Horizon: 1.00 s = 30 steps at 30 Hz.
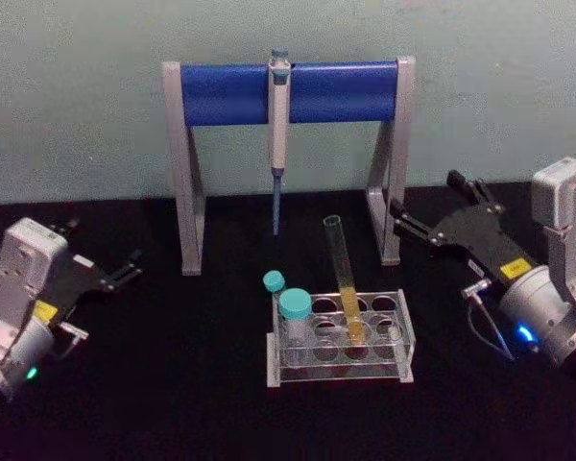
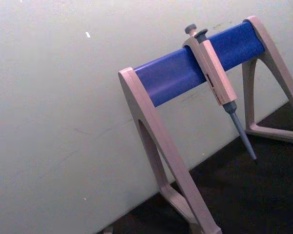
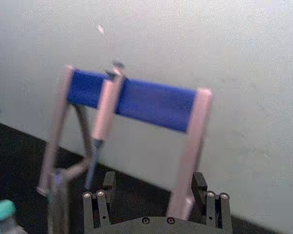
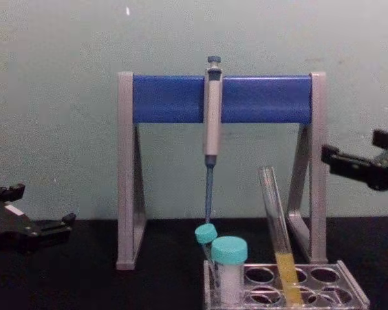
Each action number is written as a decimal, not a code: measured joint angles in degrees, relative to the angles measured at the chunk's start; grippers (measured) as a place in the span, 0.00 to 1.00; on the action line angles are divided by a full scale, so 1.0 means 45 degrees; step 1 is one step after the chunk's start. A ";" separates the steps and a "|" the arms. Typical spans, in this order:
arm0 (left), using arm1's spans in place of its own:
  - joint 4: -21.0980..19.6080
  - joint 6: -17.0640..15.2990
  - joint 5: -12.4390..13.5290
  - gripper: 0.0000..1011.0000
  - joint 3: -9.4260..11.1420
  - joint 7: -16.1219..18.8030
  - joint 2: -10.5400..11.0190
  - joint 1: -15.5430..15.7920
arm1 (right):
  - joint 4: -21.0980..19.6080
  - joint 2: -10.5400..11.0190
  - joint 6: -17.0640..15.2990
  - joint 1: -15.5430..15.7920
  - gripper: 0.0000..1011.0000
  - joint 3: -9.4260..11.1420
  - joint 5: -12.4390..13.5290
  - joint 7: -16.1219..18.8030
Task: Pick up the test tube from the test tube rack, shake it, then place it back into the test tube rack.
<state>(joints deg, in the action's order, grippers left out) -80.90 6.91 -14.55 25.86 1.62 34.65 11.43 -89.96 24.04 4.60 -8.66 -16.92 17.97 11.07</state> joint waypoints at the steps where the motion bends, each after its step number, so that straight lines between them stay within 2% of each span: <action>1: 0.0000 0.0000 0.0000 0.99 0.0000 0.0000 0.0000 0.0000 | -0.0003 -0.0043 -0.0139 0.0042 0.99 0.0028 -0.0085 -0.0155; 4: 0.0000 0.0000 0.0000 0.99 0.0000 0.0000 0.0000 0.0000 | 0.0032 -0.0273 -0.0895 0.0198 0.99 0.0121 -0.0521 -0.0911; 7: 0.0001 0.0000 0.0000 0.99 0.0000 0.0001 0.0000 0.0000 | 0.0219 -0.0463 -0.1412 0.0266 0.99 0.0168 -0.0764 -0.1275; 12: 0.0000 0.0000 0.0001 0.99 0.0000 0.0000 0.0000 0.0000 | 0.0547 -0.0706 -0.1886 0.0300 0.99 0.0246 -0.0875 -0.1383; 20: 0.0000 0.0000 0.0001 0.99 0.0000 -0.0001 0.0000 0.0000 | 0.0817 -0.0968 -0.2092 0.0287 0.99 0.0435 -0.0915 -0.1217; 30: 0.0000 0.0000 0.0000 0.99 0.0000 0.0000 0.0000 0.0000 | 0.0822 -0.0962 -0.2100 0.0278 0.99 0.0423 -0.0915 -0.1206</action>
<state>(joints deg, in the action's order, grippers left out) -80.90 6.91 -14.55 25.86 1.62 34.65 11.43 -86.26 19.71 -4.85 -7.41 -15.02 13.85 5.65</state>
